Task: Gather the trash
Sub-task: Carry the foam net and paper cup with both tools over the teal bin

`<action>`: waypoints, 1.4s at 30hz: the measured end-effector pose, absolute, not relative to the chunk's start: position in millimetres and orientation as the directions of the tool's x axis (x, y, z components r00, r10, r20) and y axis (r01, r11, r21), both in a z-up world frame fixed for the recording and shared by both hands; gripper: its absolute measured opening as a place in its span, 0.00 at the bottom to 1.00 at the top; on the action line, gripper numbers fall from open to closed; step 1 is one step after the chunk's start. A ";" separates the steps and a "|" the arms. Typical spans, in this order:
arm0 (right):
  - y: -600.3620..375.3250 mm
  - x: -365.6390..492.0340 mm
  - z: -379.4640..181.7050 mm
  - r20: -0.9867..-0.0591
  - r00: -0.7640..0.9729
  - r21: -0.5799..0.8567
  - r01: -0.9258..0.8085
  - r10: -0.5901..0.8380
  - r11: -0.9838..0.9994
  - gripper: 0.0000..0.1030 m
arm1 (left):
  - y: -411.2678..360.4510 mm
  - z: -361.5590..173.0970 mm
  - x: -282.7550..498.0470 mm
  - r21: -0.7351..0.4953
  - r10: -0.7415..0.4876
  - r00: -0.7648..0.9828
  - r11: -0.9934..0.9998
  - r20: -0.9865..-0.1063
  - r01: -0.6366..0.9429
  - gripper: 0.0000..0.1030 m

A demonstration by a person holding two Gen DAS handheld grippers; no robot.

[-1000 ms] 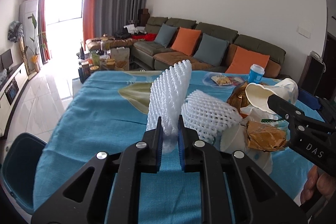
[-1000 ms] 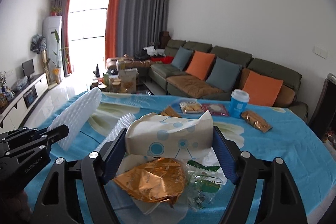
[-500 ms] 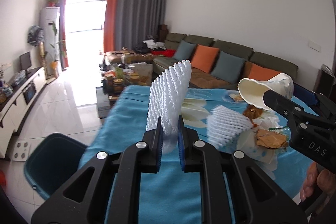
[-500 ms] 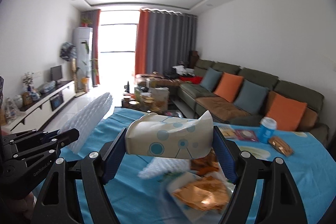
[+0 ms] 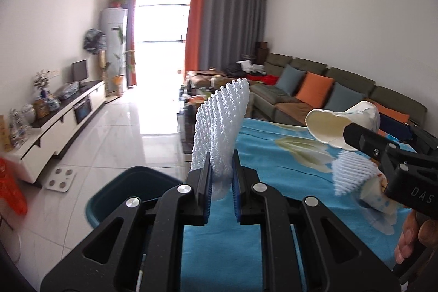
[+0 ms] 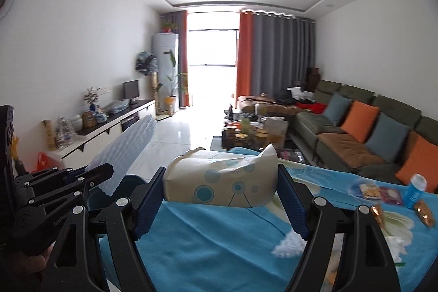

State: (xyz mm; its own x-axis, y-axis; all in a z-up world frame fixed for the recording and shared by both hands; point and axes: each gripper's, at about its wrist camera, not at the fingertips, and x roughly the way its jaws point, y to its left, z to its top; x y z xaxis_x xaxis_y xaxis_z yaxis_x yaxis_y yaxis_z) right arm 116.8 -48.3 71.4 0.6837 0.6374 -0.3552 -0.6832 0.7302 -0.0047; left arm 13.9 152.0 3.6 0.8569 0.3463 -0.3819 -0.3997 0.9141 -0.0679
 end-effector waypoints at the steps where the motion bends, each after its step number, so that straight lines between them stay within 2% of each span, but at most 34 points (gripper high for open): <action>1: -41.3 115.6 71.7 -0.356 0.670 -0.004 -0.699 0.652 0.715 0.73 | 158.3 4.7 8.0 -0.066 0.364 0.850 0.906 -0.381 -0.417 0.12; 10: 17.2 100.3 67.3 -0.414 0.538 -0.012 -0.810 0.734 0.587 0.73 | 208.1 8.0 -36.4 -0.079 0.440 0.800 0.856 -0.407 -0.511 0.12; 18: 67.2 107.6 50.4 -0.513 0.423 0.004 -0.869 0.746 0.495 0.73 | 265.4 -19.1 -69.5 -0.158 0.429 0.739 0.802 -0.519 -0.576 0.13; 26: 124.4 112.7 22.0 -0.627 0.333 -0.008 -0.907 0.704 0.422 0.73 | 292.6 -69.4 -54.5 -0.291 0.320 0.710 0.750 -0.627 -0.595 0.12; 32: 157.0 121.7 4.4 -0.713 0.262 -0.001 -0.928 0.650 0.373 0.73 | 304.3 -108.8 -26.0 -0.320 0.280 0.678 0.719 -0.680 -0.617 0.13; 42: 197.9 133.3 -25.4 -0.803 0.203 -0.008 -0.944 0.561 0.330 0.74 | 337.8 -155.2 14.3 -0.330 0.247 0.634 0.686 -0.733 -0.649 0.14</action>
